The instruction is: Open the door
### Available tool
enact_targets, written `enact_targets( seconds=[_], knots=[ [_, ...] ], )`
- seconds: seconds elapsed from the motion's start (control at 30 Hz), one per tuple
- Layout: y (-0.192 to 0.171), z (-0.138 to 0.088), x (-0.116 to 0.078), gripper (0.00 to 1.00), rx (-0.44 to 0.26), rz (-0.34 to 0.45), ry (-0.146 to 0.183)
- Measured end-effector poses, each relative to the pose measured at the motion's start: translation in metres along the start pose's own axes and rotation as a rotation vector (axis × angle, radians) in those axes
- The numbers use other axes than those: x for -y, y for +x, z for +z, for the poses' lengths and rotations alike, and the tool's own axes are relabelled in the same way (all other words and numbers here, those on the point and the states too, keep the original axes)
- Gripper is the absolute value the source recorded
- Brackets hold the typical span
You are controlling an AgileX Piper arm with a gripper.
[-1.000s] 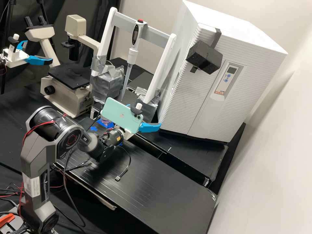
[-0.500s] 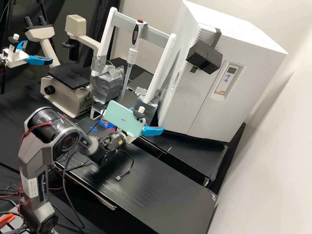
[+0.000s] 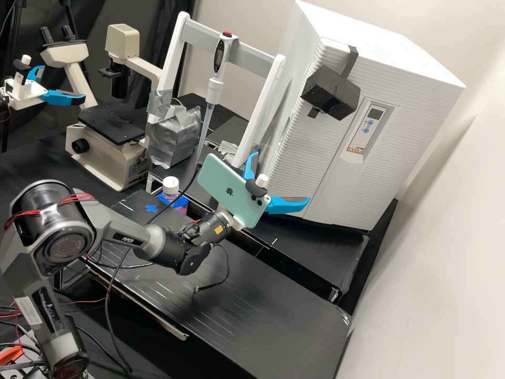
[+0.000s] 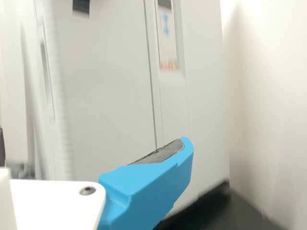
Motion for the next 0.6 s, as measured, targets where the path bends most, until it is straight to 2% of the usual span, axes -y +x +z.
enact_targets(
  seconds=[0.23,0.43,0.6],
  knots=[
    [0.023,-0.012,-0.017,1.0,0.007,-0.007,0.025],
    [0.042,-0.02,-0.026,1.0,0.022,-0.014,0.008],
    [0.051,-0.026,-0.024,1.0,0.027,-0.03,0.007]
  ],
)
